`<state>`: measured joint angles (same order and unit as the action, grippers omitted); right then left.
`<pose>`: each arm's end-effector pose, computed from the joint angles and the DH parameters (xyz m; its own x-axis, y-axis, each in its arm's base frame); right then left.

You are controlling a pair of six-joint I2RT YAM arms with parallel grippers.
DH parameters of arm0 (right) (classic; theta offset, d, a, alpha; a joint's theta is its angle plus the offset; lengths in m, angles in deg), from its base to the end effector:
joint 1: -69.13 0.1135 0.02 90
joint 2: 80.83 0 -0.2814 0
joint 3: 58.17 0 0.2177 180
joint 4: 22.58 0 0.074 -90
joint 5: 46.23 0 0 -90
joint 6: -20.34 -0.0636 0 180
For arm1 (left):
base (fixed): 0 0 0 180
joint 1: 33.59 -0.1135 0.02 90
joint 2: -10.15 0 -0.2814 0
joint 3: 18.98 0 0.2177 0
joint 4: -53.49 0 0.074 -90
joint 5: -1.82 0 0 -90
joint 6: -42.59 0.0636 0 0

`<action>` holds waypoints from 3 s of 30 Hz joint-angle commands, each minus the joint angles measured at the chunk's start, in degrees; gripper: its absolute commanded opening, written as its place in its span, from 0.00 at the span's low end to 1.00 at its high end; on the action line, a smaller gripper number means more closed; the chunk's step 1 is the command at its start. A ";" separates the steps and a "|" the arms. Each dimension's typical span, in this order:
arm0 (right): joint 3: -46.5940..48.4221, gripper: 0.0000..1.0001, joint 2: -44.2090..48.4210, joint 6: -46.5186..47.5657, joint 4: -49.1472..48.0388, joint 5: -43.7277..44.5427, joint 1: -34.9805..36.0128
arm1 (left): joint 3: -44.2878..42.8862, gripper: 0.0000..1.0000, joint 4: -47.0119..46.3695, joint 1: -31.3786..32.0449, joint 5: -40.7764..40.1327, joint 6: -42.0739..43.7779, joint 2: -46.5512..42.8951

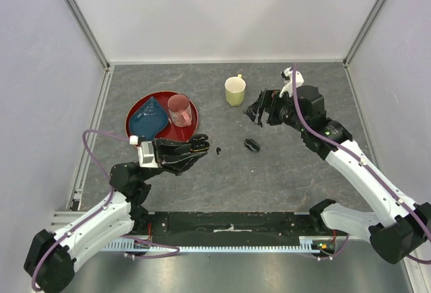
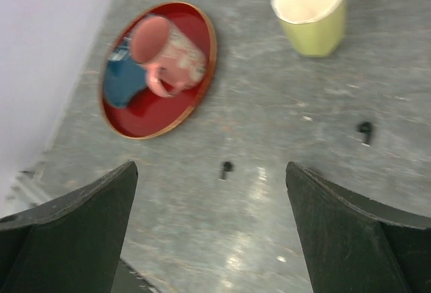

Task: Insert the wireless bluetooth earbuds into the charging case
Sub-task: Open the charging case, then pick up the earbud from the center of the board.

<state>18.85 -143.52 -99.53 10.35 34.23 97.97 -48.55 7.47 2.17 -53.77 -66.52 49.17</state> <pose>0.1976 0.1209 0.3738 -0.5477 0.2591 -0.7955 -0.3927 0.7600 0.5179 0.0745 -0.0979 0.3303 0.1784 -0.4613 -0.8691 0.9618 0.2680 0.0552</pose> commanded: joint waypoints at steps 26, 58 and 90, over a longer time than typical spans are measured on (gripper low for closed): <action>6.39 0.88 -26.58 14.66 6.71 6.82 -8.36 | 1.08 0.02 10.95 0.27 -3.92 6.81 -14.59; 17.12 0.56 -49.97 19.23 5.22 11.21 -8.36 | 0.03 0.02 13.50 0.27 -4.27 8.30 -12.75; 12.47 0.17 -49.37 17.13 5.31 11.65 -8.36 | 0.64 0.02 14.38 0.27 -5.50 7.69 -13.89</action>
<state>33.97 -194.17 -81.43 16.08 45.15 89.60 -47.54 22.77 2.17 -58.10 -60.80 35.56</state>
